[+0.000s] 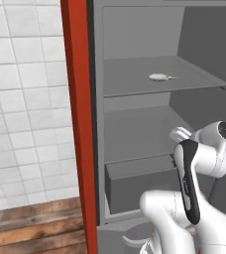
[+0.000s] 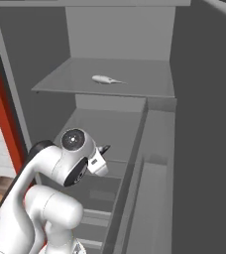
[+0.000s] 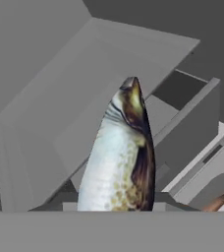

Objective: Place the fish on the counter behind the older fish on the same shelf of the fridge to maintain FIFO order. Close the fridge door when finished.

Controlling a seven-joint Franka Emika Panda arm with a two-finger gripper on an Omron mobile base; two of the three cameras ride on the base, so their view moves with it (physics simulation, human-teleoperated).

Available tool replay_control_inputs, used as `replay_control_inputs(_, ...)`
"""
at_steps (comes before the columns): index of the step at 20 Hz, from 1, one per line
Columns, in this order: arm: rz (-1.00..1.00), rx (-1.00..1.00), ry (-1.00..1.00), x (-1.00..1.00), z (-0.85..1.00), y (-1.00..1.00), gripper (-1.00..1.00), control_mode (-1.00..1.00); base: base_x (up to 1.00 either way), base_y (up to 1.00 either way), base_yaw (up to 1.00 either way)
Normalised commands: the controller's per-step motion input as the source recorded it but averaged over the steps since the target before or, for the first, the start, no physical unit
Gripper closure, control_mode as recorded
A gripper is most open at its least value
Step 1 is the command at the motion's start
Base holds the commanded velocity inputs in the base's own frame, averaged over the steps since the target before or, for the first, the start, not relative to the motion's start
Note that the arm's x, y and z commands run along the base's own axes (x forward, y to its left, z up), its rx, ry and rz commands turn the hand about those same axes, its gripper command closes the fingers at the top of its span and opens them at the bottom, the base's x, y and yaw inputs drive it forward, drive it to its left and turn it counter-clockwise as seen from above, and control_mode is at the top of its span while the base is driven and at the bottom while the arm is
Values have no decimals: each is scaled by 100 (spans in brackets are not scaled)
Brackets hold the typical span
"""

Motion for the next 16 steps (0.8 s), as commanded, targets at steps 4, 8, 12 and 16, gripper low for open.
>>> replay_control_inputs(4,0,0,0,0,0,0,100,100,0,2,10)
replay_control_inputs(8,2,0,-25,-1,39,-10,100,-100,0,0,0)
replay_control_inputs(12,0,-7,-29,0,100,4,100,-100,0,0,0)
replay_control_inputs(16,0,-7,-14,23,98,5,100,-100,0,0,0)
